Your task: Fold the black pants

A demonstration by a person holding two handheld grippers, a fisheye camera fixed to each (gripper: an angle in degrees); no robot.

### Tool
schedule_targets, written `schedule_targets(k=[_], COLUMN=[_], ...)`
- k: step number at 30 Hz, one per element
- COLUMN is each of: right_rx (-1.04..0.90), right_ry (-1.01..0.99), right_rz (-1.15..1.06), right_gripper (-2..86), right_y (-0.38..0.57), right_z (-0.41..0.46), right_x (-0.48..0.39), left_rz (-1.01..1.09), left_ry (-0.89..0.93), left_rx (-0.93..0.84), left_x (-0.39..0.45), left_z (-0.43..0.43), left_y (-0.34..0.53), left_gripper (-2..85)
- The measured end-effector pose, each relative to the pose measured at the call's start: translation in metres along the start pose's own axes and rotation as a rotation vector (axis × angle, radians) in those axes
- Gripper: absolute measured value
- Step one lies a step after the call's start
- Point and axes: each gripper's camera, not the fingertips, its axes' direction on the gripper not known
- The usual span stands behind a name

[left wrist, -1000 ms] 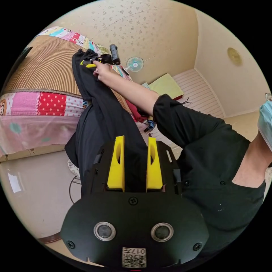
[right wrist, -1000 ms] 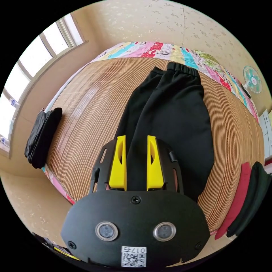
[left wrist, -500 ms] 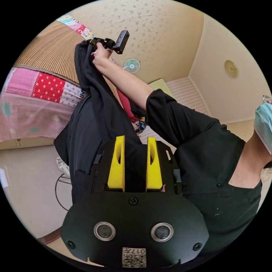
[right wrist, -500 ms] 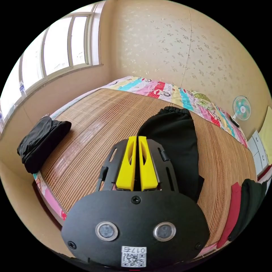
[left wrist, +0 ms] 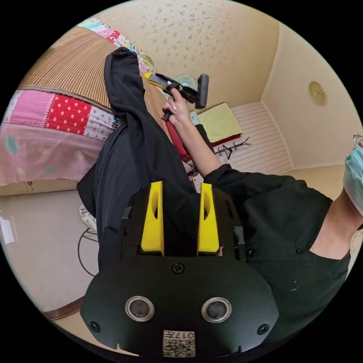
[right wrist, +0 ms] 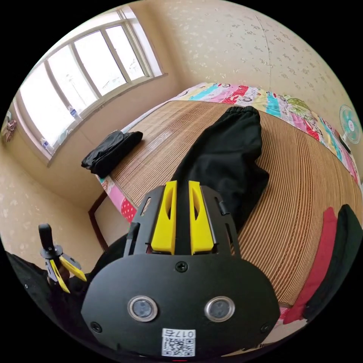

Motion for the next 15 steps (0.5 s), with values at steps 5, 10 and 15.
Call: schedule_targets(k=[5, 10, 15], right_rx=[-0.151, -0.063, 0.025], right_ry=[-0.213, -0.35, -0.373], right_rz=[0.096, 0.198, 0.237], right_gripper=[10.9, 12.5, 14.0], right_y=[0.124, 0.187, 0.168], right_z=[-0.066, -0.11, -0.128], right_x=[0.044, 0.065, 0.1], left_rz=[-0.003, -0.034, -0.1], left_ry=[-0.08, -0.133, -0.059], left_rx=[0.068, 0.114, 0.137], left_x=[-0.004, -0.015, -0.046], left_z=[0.01, 0.016, 0.026], left_y=[-0.024, -0.063, -0.109], left_gripper=[12.6, 12.8, 15.2])
